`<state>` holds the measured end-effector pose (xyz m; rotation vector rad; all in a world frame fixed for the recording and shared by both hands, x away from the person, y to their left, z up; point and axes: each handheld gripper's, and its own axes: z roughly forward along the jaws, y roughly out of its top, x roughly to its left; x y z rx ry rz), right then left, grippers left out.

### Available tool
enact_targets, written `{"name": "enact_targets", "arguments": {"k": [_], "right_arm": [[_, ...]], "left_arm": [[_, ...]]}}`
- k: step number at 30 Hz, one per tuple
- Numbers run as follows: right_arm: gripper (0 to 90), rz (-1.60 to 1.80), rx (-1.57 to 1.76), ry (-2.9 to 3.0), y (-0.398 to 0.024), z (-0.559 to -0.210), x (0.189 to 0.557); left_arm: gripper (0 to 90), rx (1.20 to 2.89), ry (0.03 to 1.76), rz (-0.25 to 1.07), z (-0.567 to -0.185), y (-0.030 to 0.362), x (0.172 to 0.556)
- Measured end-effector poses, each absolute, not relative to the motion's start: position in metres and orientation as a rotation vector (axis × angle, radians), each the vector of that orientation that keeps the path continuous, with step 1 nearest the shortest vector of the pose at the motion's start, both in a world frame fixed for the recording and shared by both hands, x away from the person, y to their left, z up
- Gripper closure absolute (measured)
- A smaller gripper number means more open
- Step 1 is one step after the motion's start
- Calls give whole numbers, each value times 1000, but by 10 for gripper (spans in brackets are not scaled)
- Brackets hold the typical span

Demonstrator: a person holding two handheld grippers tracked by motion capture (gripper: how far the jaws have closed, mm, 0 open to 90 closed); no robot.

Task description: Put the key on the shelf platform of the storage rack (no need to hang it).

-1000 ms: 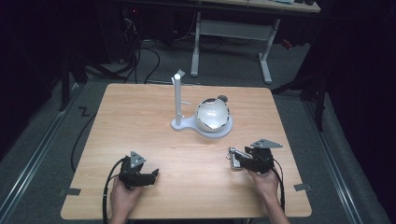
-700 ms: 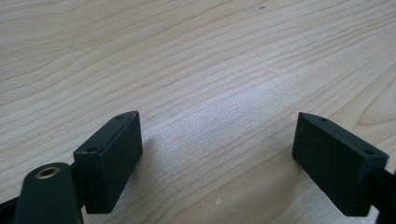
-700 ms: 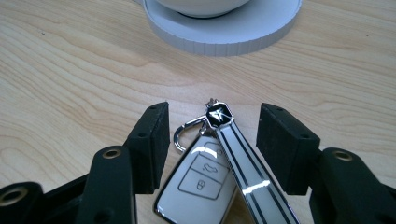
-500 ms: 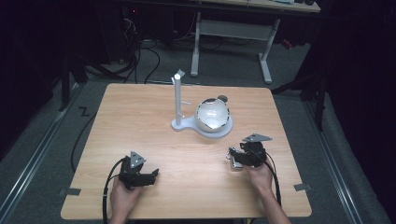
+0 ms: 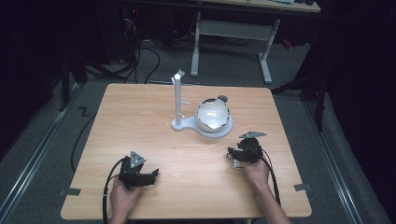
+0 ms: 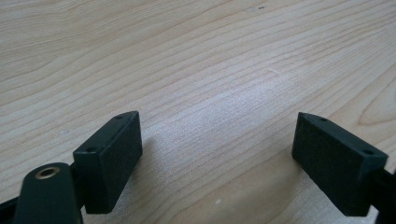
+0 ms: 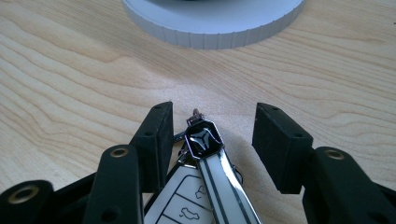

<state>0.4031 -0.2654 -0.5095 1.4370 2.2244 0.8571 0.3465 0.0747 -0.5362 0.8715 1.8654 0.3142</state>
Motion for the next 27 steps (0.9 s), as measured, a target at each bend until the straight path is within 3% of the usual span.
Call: {"name": "enact_targets", "arguments": {"k": [5, 12, 27], "right_arm": [[542, 840, 1434, 2243, -265, -515, 406], [720, 896, 1415, 2258, -266, -514, 408], [746, 994, 1344, 2242, -273, -498, 397]], "left_arm": [[165, 870, 1865, 313, -536, 75, 347], [166, 864, 1869, 314, -536, 75, 347], [167, 860, 1870, 317, -536, 75, 347]]}}
